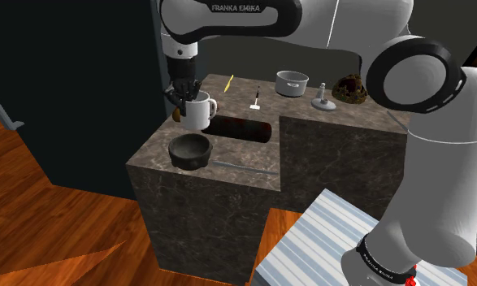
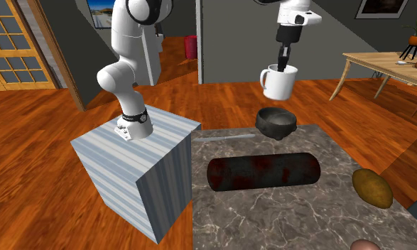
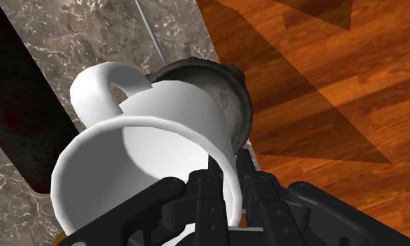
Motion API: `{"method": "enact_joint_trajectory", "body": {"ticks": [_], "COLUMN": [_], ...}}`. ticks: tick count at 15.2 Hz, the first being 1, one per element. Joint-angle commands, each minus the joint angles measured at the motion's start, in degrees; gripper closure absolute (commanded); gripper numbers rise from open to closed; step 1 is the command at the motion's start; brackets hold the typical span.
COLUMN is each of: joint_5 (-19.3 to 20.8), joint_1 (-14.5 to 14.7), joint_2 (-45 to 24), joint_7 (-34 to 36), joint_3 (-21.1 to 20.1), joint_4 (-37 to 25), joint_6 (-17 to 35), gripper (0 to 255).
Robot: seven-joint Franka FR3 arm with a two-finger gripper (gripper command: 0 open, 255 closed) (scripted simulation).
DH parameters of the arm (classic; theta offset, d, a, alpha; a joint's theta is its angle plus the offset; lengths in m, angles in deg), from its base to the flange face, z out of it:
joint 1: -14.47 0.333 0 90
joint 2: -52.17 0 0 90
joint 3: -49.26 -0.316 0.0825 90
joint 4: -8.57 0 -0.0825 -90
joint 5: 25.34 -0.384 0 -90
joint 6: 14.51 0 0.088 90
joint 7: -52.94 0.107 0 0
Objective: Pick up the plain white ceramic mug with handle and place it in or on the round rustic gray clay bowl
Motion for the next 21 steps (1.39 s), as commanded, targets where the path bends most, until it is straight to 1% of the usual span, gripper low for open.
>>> {"method": "enact_joint_trajectory", "body": {"ticks": [1, 8, 16, 21], "joint_5": [0.37, 0.3, 0.43, 0.45], "joint_1": [0.51, 0.17, -0.04, -0.04], "joint_2": [-1.98, -1.36, -1.66, -1.71], "joint_7": [0.55, 0.63, 0.79, 0.8], "joint_3": [-0.02, 0.04, 0.15, 0.16], "joint_4": [-1.74, 4.61, 10.34, 10.67], "joint_6": [0.24, 5.97, 11.98, 12.37], "gripper": [255, 255, 255, 255]}}
